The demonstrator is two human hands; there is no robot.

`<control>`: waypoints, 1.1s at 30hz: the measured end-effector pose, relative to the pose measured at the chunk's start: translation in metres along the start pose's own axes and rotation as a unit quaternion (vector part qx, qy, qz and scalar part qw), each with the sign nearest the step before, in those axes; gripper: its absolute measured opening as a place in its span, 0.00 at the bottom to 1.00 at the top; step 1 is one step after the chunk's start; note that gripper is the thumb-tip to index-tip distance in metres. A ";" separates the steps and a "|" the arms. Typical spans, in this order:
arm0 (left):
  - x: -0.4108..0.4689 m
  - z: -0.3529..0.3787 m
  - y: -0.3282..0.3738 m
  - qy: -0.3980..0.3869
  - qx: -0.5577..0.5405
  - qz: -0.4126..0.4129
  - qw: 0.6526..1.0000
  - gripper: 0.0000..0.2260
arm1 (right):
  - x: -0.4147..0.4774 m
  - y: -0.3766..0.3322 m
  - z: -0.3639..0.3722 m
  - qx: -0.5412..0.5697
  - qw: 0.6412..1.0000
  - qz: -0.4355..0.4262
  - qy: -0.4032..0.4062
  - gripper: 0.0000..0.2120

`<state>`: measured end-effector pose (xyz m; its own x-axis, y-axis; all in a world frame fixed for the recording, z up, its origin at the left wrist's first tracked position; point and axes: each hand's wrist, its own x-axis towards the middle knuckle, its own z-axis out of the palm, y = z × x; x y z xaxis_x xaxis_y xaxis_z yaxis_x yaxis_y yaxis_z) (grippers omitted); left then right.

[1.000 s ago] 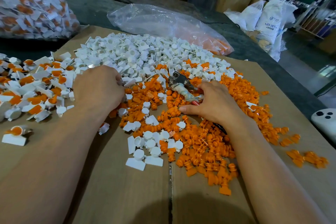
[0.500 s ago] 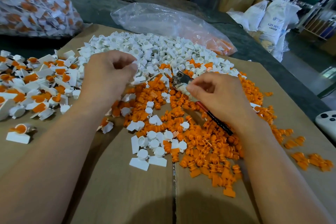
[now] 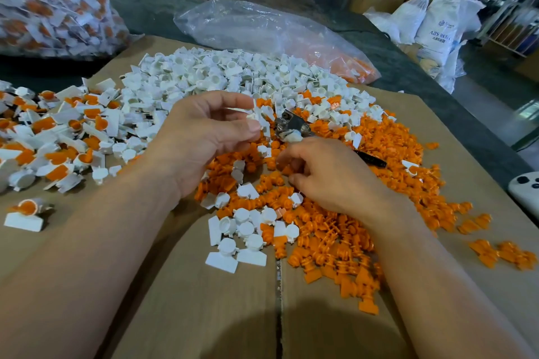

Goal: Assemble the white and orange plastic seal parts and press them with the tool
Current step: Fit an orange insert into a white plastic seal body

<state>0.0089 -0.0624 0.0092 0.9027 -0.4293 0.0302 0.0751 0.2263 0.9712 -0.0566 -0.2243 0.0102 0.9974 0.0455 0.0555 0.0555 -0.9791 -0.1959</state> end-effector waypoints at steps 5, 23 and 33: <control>-0.001 0.001 0.001 -0.025 -0.016 -0.005 1.000 0.12 | -0.001 0.006 -0.008 0.109 0.991 0.023 0.070 0.12; -0.007 0.011 -0.004 -0.066 0.075 0.013 0.995 0.15 | -0.004 -0.008 -0.010 0.348 0.916 -0.055 0.194 0.15; -0.008 0.012 -0.004 -0.057 0.061 0.021 0.996 0.15 | -0.004 -0.008 -0.008 0.326 0.921 -0.063 0.206 0.16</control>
<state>-0.0036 -0.0703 0.0079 0.8497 -0.5193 0.0909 -0.0195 0.1413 0.9898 -0.0614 -0.2184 0.0196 0.8866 -0.0596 0.4588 0.3196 -0.6380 -0.7005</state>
